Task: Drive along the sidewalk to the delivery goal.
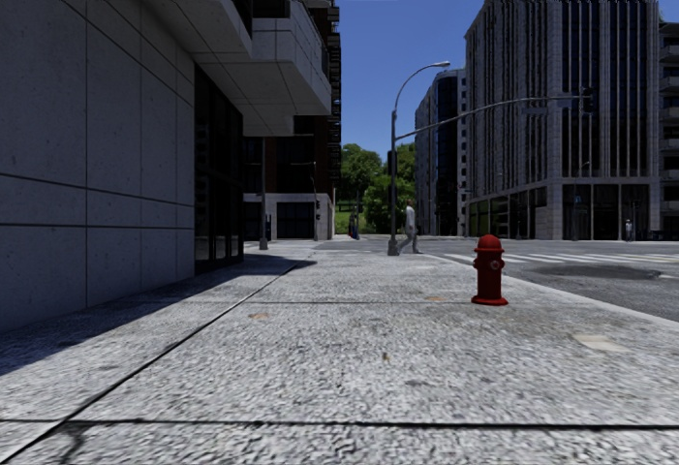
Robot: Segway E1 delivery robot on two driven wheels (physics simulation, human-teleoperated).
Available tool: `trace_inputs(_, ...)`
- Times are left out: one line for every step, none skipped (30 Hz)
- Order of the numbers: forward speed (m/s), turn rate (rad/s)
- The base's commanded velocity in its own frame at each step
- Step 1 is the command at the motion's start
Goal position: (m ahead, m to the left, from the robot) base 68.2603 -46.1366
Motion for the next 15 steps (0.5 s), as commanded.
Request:
trace_inputs(2.00,0.23)
trace_inputs(2.00,0.23)
trace_inputs(2.00,0.23)
trace_inputs(2.00,0.23)
trace_inputs(2.00,0.23)
trace_inputs(2.00,0.23)
trace_inputs(2.00,0.23)
trace_inputs(2.00,0.23)
trace_inputs(2.00,0.23)
trace_inputs(2.00,0.23)
trace_inputs(2.00,0.23)
trace_inputs(2.00,0.23)
trace_inputs(2.00,0.23)
trace_inputs(2.00,0.23)
trace_inputs(2.00,0.23)
